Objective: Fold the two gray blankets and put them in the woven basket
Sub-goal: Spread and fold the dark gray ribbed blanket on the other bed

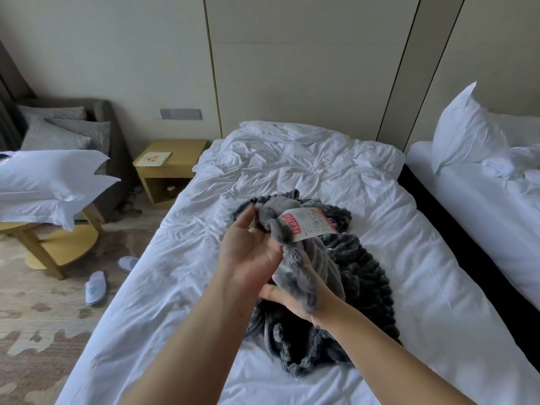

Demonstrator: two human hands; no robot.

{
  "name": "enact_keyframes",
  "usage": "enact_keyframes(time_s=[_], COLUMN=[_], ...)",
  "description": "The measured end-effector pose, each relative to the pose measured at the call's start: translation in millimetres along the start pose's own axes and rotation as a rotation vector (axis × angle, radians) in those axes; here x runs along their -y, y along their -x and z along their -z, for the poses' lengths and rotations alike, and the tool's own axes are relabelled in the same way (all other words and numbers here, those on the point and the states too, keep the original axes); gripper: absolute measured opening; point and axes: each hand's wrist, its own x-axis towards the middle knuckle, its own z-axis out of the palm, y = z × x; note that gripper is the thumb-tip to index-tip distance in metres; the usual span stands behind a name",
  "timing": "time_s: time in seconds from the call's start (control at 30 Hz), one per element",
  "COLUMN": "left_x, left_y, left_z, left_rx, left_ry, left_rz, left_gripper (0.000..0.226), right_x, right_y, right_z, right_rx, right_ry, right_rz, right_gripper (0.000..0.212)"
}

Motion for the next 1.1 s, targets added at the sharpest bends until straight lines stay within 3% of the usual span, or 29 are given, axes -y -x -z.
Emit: enact_keyframes(time_s=[0.03,0.13,0.2,0.23,0.3,0.4,0.47,0.53,0.63,0.73,0.77,0.8,0.87,0.9,1.0,1.07,1.1], left_x=[0,-4,-12,-16,-20,-19,-8,3,3,-5,-6,-6,-4,-2,3,2,1], left_y=[-1,-2,-2,-2,1,2,0,-4,-7,-5,-5,-4,-4,-5,-11,-14,-15], left_z=[1,2,3,6,13,24,27,30,32,33,35,35,34,35,46,55,58], left_rx=[0.031,0.054,-0.135,-0.27,-0.435,-0.297,-0.089,0.018,-0.035,-0.169,-0.207,-0.234,-0.299,-0.322,-0.356,-0.43,-0.47], left_ry=[0.032,-0.088,-0.402,-0.601,-0.937,-1.294,-1.502,-1.667,-1.677,-1.814,-1.812,-1.771,-1.612,-1.556,-1.562,-1.627,-1.658], left_rz=[-0.011,-0.069,-0.197,-0.288,-0.435,-0.541,-0.51,-0.488,-0.466,-0.552,-0.567,-0.522,-0.265,-0.134,-0.027,-0.091,-0.145], left_gripper=[0.057,0.057,0.044,0.035,0.041,0.085,0.1,0.103,0.084,0.018,0.019,0.036,0.07,0.073,0.034,0.014,0.024], right_x=[-2,0,-2,-7,-17,-19,-10,3,12,7,4,3,0,-1,-6,-12,-15], right_y=[0,-14,-17,-18,-24,-29,-31,-33,-30,-22,-19,-16,-13,-11,-6,-7,-8], right_z=[1,5,15,21,31,42,42,39,39,41,39,37,29,25,11,7,9], right_rx=[0.02,-0.185,-0.356,-0.45,-0.565,-0.439,-0.264,-0.099,-0.063,-0.026,0.013,0.053,0.143,0.2,0.352,0.278,0.174], right_ry=[0.019,-0.379,-0.457,-0.495,-0.498,-0.252,-0.112,-0.052,-0.085,-0.115,-0.104,-0.081,-0.069,-0.092,-0.034,-0.007,-0.048], right_rz=[0.017,-0.2,-0.238,-0.283,-0.427,-0.452,-0.338,-0.239,-0.171,-0.145,-0.146,-0.155,-0.174,-0.181,-0.188,-0.196,-0.232], right_gripper=[0.028,0.022,0.014,0.021,0.028,0.023,0.017,0.013,0.018,0.02,0.022,0.024,0.033,0.039,0.057,0.051,0.043])
